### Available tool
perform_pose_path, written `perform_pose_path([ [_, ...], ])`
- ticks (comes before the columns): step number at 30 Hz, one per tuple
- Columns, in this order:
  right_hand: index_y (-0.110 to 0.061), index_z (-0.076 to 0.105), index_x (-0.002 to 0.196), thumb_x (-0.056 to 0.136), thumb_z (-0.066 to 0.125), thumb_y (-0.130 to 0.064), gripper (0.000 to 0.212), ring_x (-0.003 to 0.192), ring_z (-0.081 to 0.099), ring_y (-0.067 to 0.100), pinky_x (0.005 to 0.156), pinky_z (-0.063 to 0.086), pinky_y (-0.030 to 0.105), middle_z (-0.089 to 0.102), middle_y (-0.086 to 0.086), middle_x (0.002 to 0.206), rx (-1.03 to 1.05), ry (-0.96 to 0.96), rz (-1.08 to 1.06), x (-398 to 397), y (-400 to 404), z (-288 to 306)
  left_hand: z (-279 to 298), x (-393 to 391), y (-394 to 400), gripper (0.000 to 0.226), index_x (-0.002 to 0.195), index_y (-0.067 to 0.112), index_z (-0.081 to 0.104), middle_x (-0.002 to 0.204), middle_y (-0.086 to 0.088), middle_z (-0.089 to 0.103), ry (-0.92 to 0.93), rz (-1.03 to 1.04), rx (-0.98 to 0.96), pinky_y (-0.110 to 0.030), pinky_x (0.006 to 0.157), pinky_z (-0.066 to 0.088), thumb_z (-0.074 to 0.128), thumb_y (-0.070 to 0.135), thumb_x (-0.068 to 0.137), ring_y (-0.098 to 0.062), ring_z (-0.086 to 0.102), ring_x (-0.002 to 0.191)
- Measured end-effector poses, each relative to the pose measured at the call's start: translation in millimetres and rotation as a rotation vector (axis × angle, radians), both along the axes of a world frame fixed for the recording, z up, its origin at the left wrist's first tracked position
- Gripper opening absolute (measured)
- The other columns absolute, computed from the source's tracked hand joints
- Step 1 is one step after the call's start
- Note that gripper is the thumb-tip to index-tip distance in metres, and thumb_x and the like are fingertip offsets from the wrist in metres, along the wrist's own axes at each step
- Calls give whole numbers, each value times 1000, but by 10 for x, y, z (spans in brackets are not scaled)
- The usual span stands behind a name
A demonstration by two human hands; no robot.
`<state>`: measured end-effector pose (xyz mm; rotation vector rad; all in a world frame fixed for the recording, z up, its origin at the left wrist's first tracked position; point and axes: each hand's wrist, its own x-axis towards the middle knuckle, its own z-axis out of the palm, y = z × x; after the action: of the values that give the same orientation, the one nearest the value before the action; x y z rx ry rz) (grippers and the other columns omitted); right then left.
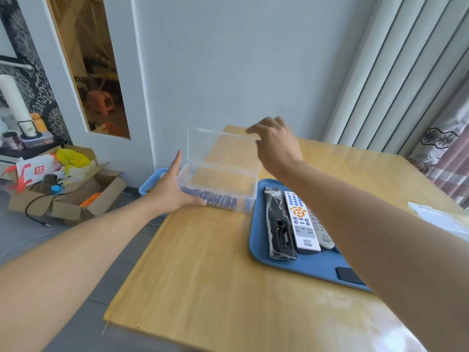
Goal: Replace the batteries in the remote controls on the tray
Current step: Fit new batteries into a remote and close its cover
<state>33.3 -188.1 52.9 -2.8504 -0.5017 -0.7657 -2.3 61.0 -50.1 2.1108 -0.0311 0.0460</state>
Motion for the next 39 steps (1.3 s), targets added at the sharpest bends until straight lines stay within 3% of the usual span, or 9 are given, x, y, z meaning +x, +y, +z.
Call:
perform_pose_path([
  [4, -22, 53, 143, 93, 49, 6, 58, 114, 56, 31, 80, 41, 32, 54, 6, 130, -23, 39, -62, 156, -45, -122, 113, 74, 36, 112, 160, 36, 12, 164, 8, 30, -216, 55, 80, -31, 118, 27, 74, 71, 74, -9, 28, 149],
  [9, -27, 37, 154, 93, 46, 2, 68, 125, 55, 29, 79, 46, 31, 49, 8, 150, -63, 382, -46, 177, -39, -245, 322, 235, -236, 54, 156, 18, 36, 164, 0, 31, -407, -29, 439, -32, 124, 14, 43, 40, 107, -17, 19, 154],
  [13, -33, 62, 133, 100, 49, -14, 40, 110, 56, 24, 82, 43, 30, 58, 8, 135, -137, 412, -31, 116, -58, -310, 308, 332, -400, 55, 160, 23, 24, 168, 4, 21, -176, -103, 672, -44, 125, 9, 25, 43, 109, -18, 8, 157],
  [16, -32, 70, 121, 96, 62, -18, 29, 116, 54, 18, 85, 46, 31, 65, -2, 119, -132, 308, 57, 64, 11, -180, 301, 301, -424, 50, 149, 18, 43, 160, 2, 39, -121, -111, 736, -42, 121, 20, 22, 38, 109, -18, 27, 150],
  [20, -30, 77, 101, 87, 73, -13, 22, 91, 67, 9, 64, 47, 23, 76, -13, 93, -208, 551, 159, 55, 159, -120, 328, 291, -450, 46, 140, 18, 51, 153, 0, 47, -108, -75, 778, -42, 114, 30, 24, 36, 107, -21, 35, 143],
  [25, -35, 71, 116, 88, 66, -5, 42, 99, 67, 24, 88, 58, 41, 69, -5, 115, -537, 671, 109, 70, 242, -201, 313, 296, -477, 49, 150, 22, 41, 158, 2, 40, -87, -63, 803, -44, 114, 30, 21, 34, 107, -22, 32, 144],
  [30, -30, 62, 133, 90, 41, 10, 63, 101, 58, 24, 92, 55, 39, 60, -6, 127, -707, 698, 102, 12, 319, -198, 300, 274, -474, 49, 149, 22, 42, 159, 3, 38, -77, -59, 801, -44, 115, 28, 21, 33, 106, -19, 29, 146],
  [36, -30, 71, 116, 86, 47, 6, 53, 89, 58, 23, 77, 51, 32, 63, -7, 100, -585, 704, 95, 41, 308, -196, 287, 288, -474, 50, 152, 25, 38, 160, 5, 36, -75, -43, 799, -44, 116, 28, 21, 32, 106, -18, 28, 146],
  [39, -31, 74, 113, 85, 75, -15, 32, 95, 61, 21, 86, 53, 32, 69, -7, 105, -442, 767, 143, 52, 269, -181, 285, 290, -478, 51, 154, 25, 36, 162, 6, 34, -73, -40, 795, -44, 117, 27, 20, 32, 106, -18, 27, 148],
])
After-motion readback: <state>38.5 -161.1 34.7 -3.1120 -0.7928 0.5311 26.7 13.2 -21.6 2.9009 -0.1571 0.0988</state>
